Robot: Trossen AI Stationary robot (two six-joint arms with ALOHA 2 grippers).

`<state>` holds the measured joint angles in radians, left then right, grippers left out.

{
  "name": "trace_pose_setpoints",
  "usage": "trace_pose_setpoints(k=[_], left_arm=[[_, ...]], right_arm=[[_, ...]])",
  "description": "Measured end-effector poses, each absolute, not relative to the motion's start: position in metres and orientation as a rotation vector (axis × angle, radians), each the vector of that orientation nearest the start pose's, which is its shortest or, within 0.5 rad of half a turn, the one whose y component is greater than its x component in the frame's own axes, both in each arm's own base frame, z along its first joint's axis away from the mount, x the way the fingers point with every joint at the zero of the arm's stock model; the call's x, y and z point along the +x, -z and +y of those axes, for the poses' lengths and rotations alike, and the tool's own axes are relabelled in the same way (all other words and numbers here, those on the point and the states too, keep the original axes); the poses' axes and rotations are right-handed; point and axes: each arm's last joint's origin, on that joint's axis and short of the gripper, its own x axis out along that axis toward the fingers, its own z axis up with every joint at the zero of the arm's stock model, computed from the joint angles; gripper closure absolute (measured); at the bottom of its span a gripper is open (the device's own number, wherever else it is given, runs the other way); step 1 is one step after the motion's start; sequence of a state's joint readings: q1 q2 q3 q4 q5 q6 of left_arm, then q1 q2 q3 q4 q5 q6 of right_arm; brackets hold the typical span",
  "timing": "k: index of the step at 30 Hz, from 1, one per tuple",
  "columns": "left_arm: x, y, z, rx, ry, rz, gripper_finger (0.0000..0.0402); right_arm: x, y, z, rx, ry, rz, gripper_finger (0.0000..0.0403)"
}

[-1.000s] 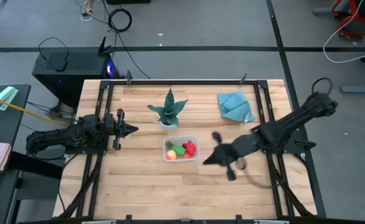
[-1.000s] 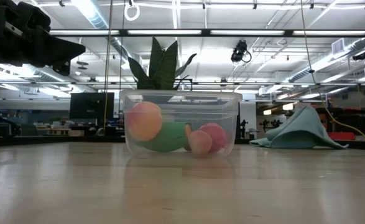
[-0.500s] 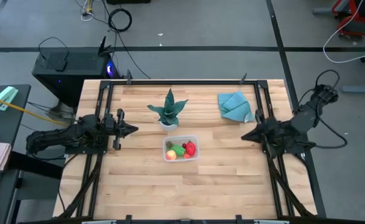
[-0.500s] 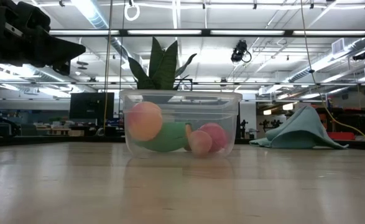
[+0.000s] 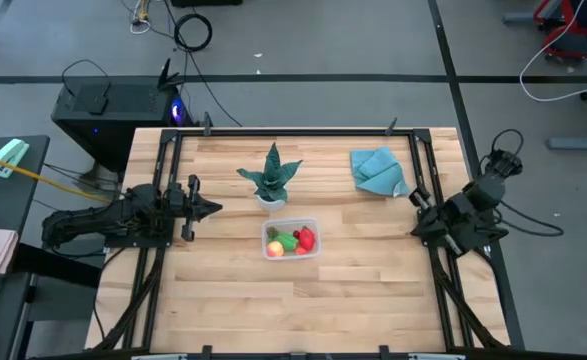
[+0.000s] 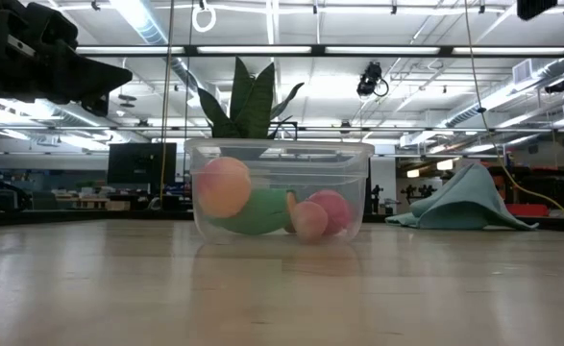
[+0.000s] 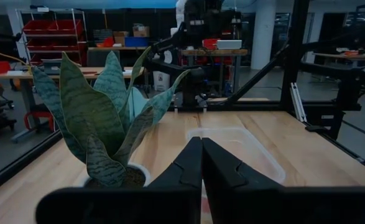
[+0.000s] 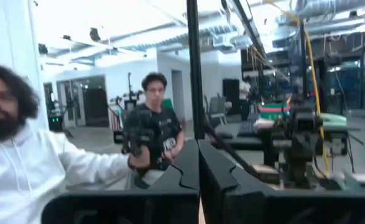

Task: Pick and placing Produce into tupperware
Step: Return to Home Position

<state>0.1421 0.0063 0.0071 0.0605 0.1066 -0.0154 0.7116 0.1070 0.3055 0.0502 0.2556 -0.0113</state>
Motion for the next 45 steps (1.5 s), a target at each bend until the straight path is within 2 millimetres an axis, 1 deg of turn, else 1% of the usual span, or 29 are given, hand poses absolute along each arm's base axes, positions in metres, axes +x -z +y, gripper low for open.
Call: trace_pose_setpoints(k=[3, 6, 9, 12, 17, 24, 34, 36, 41, 45], left_arm=[[0.097, -0.171, 0.011, -0.008, -0.035, -0.063, 0.0375], [0.097, -0.171, 0.011, -0.007, -0.035, -0.063, 0.0373], [0.097, -0.171, 0.011, -0.007, -0.035, -0.064, 0.0381], [0.097, -0.172, 0.011, -0.006, -0.034, -0.065, 0.0392], [0.097, -0.172, 0.011, -0.006, -0.033, -0.066, 0.0395], [0.097, -0.172, 0.011, -0.002, -0.034, -0.067, 0.0373], [0.097, -0.172, 0.011, 0.018, -0.035, -0.068, 0.0396], [0.097, -0.172, 0.011, 0.018, -0.035, -0.069, 0.0395], [0.097, -0.172, 0.011, 0.015, -0.035, -0.069, 0.0377], [0.097, -0.172, 0.011, 0.016, -0.035, -0.07, 0.038]], right_arm=[[0.067, -0.246, 0.048, 0.112, -0.456, -0.218, 0.0402], [0.07, -0.225, 0.05, 0.112, -0.448, -0.22, 0.0402], [0.072, -0.206, 0.051, 0.129, -0.436, -0.248, 0.0402], [0.076, -0.189, 0.054, 0.132, -0.431, -0.226, 0.0403], [0.078, -0.188, 0.052, 0.167, -0.398, -0.205, 0.0403], [0.083, -0.188, 0.044, 0.121, -0.33, -0.221, 0.0403], [0.09, -0.185, 0.03, 0.138, -0.264, -0.189, 0.0403], [0.092, -0.184, 0.026, 0.144, -0.25, -0.18, 0.0403], [0.094, -0.182, 0.018, 0.151, -0.214, -0.155, 0.0403], [0.095, -0.182, 0.012, 0.153, -0.203, -0.156, 0.0403]])
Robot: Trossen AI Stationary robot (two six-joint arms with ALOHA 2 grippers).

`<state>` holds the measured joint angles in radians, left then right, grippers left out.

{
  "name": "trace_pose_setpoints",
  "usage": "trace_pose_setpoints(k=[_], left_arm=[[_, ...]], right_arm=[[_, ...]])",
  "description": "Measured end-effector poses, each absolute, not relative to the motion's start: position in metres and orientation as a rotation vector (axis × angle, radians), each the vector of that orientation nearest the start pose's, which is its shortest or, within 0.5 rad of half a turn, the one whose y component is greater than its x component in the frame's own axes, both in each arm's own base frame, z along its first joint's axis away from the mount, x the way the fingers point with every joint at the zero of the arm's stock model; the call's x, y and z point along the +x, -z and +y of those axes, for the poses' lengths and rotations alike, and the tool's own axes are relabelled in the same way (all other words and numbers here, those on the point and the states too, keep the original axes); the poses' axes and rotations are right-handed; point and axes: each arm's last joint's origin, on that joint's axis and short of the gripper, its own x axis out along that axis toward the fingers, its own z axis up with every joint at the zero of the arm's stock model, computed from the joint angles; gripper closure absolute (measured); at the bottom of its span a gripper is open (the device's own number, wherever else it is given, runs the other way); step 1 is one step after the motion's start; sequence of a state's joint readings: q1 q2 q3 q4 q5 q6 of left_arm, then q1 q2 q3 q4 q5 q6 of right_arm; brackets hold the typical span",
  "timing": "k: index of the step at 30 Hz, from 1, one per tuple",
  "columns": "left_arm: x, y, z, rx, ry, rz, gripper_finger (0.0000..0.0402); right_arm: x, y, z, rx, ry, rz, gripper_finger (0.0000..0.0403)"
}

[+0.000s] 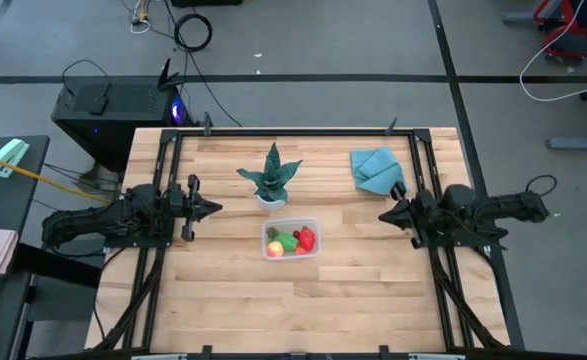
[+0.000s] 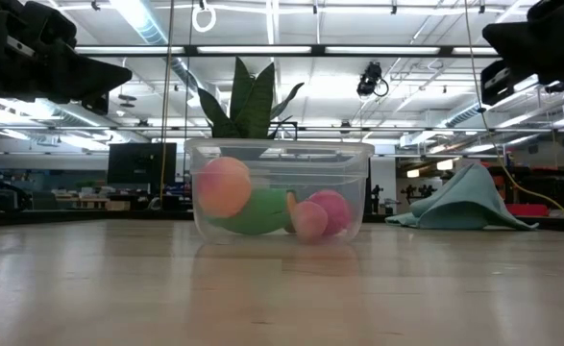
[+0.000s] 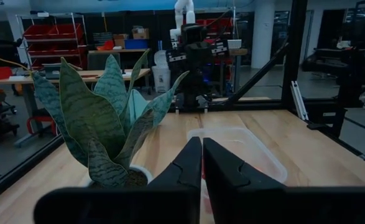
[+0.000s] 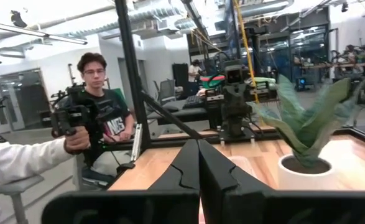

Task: Pick and placing Produce into tupperware
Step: Return to Home Position

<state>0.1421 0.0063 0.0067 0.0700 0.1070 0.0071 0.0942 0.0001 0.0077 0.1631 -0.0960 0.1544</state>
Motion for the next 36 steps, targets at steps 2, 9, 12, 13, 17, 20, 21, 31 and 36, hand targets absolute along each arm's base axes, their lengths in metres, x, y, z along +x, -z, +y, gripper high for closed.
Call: trace_pose_setpoints(k=[2, 9, 12, 13, 17, 20, 21, 31, 36], left_arm=[[0.097, -0.172, 0.011, 0.016, -0.035, -0.07, 0.0388], [0.097, -0.172, 0.011, 0.013, -0.035, -0.07, 0.0391], [0.097, -0.172, 0.011, 0.014, -0.035, -0.07, 0.0379], [0.097, -0.172, 0.011, 0.014, -0.035, -0.07, 0.0378], [0.097, -0.172, 0.011, 0.014, -0.035, -0.067, 0.0385], [0.097, -0.172, 0.011, 0.018, -0.036, -0.064, 0.0395], [0.097, -0.171, 0.011, 0.02, -0.037, -0.063, 0.0396], [0.097, -0.171, 0.011, 0.08, -0.039, -0.059, 0.0396], [0.097, -0.17, 0.011, 0.102, -0.04, -0.045, 0.0392]], right_arm=[[0.095, -0.182, 0.009, 0.152, -0.203, -0.154, 0.0403], [0.096, -0.176, 0.0, 0.139, -0.139, -0.103, 0.0403], [0.096, -0.174, -0.003, 0.132, -0.1, -0.079, 0.0403], [0.096, -0.173, -0.004, 0.126, -0.089, -0.074, 0.0403], [0.096, -0.172, -0.008, 0.099, -0.056, -0.061, 0.0403], [0.097, -0.171, -0.009, 0.074, -0.057, -0.055, 0.0403], [0.097, -0.171, -0.009, 0.068, -0.056, -0.05, 0.0403], [0.103, -0.164, -0.01, 0.017, -0.033, 0.037, 0.0403], [0.104, -0.162, -0.011, 0.006, -0.016, 0.057, 0.0403]])
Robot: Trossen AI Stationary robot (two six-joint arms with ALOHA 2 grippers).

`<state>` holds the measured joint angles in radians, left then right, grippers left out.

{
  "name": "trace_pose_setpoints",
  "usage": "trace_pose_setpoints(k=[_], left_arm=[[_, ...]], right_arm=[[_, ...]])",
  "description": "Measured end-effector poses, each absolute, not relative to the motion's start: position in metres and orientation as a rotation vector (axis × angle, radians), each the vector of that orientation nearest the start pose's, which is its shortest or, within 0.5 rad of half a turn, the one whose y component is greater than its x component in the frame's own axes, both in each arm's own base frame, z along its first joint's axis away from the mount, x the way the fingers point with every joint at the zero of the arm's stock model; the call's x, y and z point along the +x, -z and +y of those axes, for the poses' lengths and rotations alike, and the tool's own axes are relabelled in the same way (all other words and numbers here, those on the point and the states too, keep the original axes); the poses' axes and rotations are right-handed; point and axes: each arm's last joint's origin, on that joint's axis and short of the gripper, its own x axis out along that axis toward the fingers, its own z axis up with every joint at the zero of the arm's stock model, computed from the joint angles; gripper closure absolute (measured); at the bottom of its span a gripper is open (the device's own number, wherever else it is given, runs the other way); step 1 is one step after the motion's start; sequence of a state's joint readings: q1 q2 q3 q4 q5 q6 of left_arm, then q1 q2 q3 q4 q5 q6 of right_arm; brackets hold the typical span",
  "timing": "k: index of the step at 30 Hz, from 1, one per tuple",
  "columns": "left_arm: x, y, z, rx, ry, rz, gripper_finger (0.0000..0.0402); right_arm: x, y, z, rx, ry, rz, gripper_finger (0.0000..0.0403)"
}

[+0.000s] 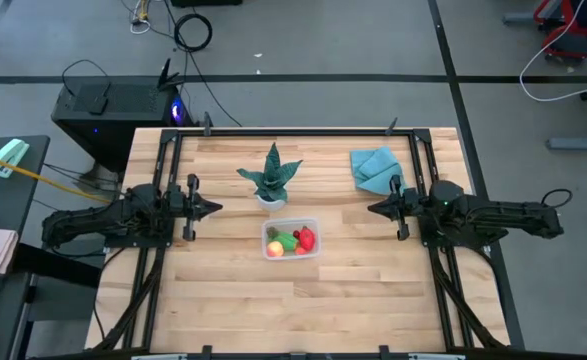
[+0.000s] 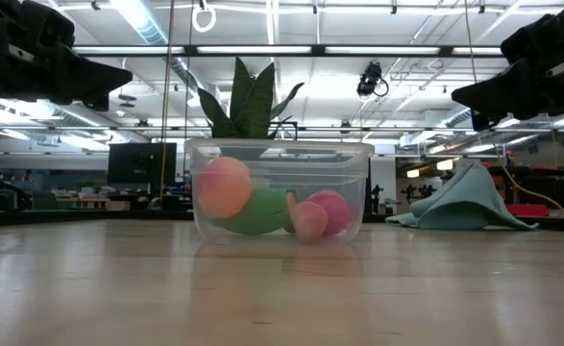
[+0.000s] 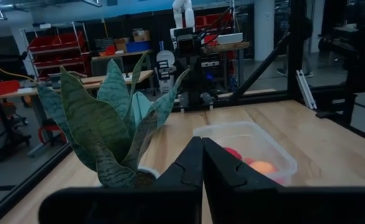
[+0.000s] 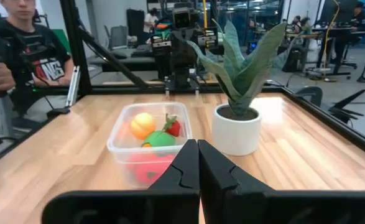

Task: Pick and placing Produce into tupperware
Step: Return to Home Position

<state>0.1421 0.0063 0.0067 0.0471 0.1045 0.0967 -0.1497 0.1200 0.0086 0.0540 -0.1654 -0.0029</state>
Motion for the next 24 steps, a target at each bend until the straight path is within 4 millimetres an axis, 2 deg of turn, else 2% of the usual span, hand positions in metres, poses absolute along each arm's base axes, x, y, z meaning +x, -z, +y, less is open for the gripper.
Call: trace_pose_setpoints(k=[15, 24], left_arm=[[0.0969, -0.1684, 0.0111, 0.084, -0.049, -0.03, 0.0397], [0.0969, -0.1697, 0.0114, 0.02, -0.06, -0.046, 0.0351]], right_arm=[[0.1037, -0.1617, -0.012, 0.09, 0.027, 0.059, 0.0395], [0.1037, -0.1614, -0.0121, 0.093, 0.032, 0.062, 0.0373]])
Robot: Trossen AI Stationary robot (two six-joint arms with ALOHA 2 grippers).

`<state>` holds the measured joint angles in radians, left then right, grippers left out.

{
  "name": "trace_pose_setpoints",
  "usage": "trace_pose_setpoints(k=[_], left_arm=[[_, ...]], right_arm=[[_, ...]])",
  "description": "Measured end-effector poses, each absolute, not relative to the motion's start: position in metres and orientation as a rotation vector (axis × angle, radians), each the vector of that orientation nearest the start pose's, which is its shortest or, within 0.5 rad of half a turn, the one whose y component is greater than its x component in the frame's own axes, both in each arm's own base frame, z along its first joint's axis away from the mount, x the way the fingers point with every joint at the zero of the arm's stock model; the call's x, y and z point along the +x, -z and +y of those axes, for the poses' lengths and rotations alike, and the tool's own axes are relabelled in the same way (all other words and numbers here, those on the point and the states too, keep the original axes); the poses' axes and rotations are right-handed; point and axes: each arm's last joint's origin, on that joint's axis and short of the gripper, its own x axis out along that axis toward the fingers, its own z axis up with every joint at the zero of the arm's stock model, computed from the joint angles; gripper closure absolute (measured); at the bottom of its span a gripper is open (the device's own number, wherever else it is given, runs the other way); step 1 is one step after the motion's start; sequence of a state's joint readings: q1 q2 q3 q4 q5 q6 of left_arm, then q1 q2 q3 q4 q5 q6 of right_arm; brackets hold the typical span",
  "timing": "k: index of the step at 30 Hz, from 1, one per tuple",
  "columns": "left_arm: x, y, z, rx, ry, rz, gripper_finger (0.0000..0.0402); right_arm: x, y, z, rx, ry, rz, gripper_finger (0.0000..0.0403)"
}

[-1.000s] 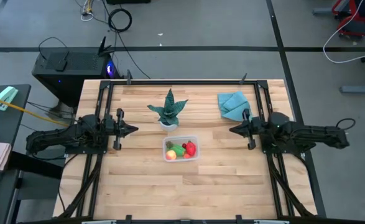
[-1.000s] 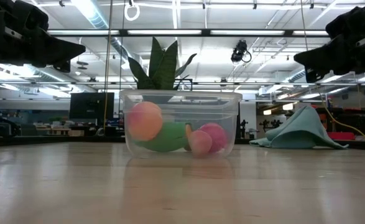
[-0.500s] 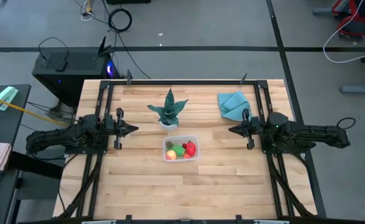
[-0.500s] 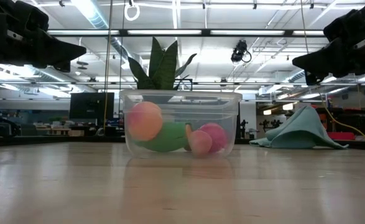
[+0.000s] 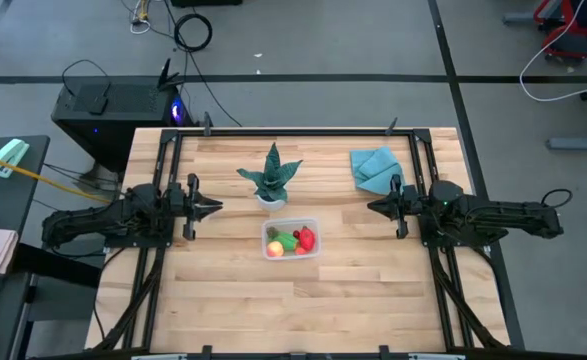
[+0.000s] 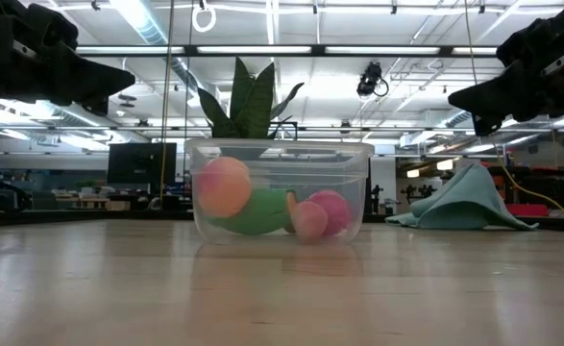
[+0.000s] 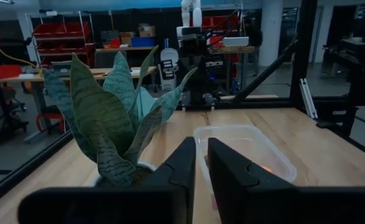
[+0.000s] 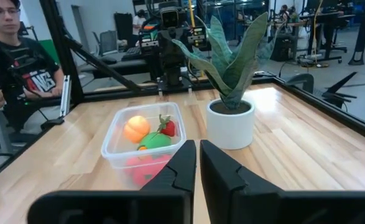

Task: Pick and placing Produce into tupperware
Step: Return to Home Position

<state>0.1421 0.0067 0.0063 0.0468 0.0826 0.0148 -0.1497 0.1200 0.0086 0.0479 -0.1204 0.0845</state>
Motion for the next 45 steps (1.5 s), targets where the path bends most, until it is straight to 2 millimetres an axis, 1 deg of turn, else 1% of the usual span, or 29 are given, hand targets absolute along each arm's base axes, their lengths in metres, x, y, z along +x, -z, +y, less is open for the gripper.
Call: trace_pose_setpoints(k=[4, 13, 22, 31, 39, 45], left_arm=[[0.0968, -0.1712, 0.0114, 0.018, -0.059, -0.063, 0.0346], [0.0967, -0.1732, 0.0114, 0.021, -0.06, -0.082, 0.0358], [0.0966, -0.1738, 0.0114, 0.022, -0.061, -0.089, 0.035], [0.0966, -0.174, 0.0115, 0.022, -0.062, -0.091, 0.0357], [0.0966, -0.1741, 0.0115, 0.022, -0.063, -0.092, 0.035], [0.0966, -0.1741, 0.0115, 0.022, -0.063, -0.092, 0.0355]], right_arm=[[0.1037, -0.1614, -0.0121, 0.093, 0.032, 0.062, 0.0373], [0.1037, -0.1614, -0.0121, 0.092, 0.032, 0.062, 0.0375], [0.1037, -0.1614, -0.0121, 0.092, 0.032, 0.061, 0.0374], [0.1037, -0.1614, -0.0121, 0.092, 0.032, 0.061, 0.0376], [0.1037, -0.1614, -0.0121, 0.092, 0.032, 0.061, 0.0376], [0.1037, -0.1614, -0.0121, 0.092, 0.032, 0.061, 0.0376]])
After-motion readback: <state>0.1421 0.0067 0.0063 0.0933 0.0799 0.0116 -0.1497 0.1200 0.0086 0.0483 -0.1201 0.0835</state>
